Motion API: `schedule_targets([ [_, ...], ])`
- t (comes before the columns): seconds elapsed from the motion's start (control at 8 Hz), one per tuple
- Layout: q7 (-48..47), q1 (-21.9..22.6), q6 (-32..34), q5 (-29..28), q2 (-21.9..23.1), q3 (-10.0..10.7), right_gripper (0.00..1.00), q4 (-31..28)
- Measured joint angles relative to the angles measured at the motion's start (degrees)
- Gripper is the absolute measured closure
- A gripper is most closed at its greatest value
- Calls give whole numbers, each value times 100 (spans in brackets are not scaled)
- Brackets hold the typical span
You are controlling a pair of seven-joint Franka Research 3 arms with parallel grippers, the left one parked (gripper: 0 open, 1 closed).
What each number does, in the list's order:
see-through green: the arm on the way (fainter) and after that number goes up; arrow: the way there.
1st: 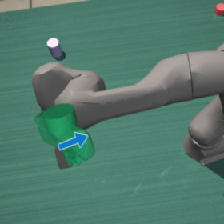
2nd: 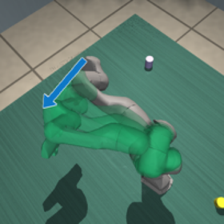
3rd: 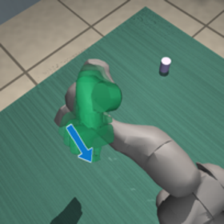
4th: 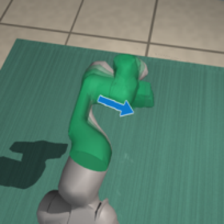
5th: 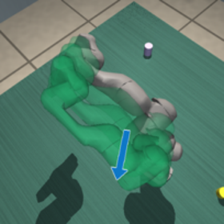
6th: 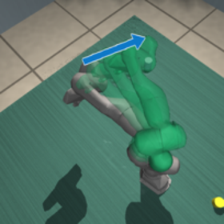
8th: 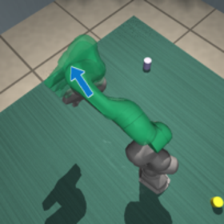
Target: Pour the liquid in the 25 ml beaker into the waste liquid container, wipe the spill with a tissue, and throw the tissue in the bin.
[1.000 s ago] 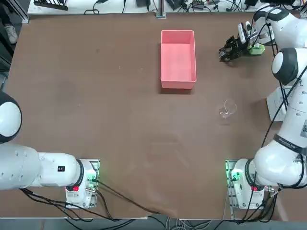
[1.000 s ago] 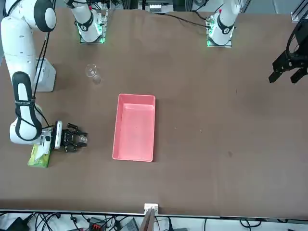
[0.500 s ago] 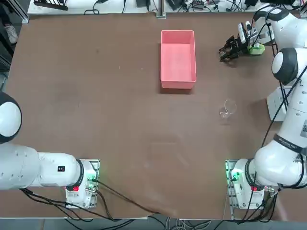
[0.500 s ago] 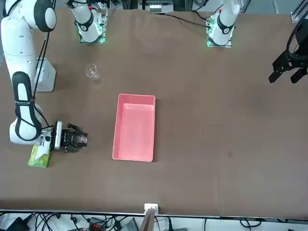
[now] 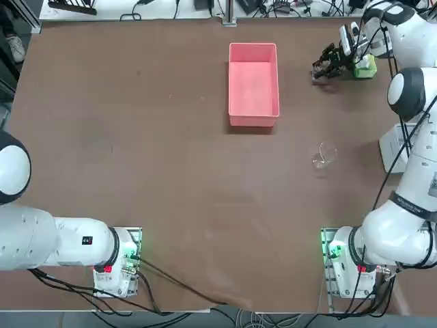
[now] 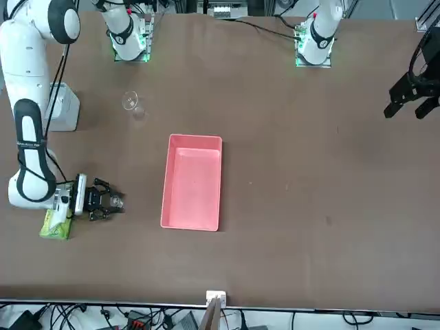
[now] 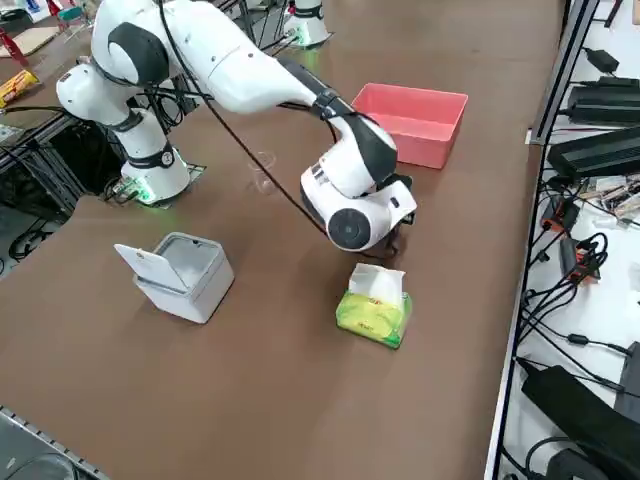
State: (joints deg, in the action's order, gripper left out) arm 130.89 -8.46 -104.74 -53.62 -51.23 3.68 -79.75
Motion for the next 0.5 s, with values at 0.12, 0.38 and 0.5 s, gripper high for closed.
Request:
schedule_targets([
  [0.12, -104, 90, 0, 71, 95, 1, 53, 31],
  [0.38, -529, 287, -18, 360, 277, 4, 53, 70],
  [0.5, -779, 394, -33, 484, 369, 7, 53, 94],
])
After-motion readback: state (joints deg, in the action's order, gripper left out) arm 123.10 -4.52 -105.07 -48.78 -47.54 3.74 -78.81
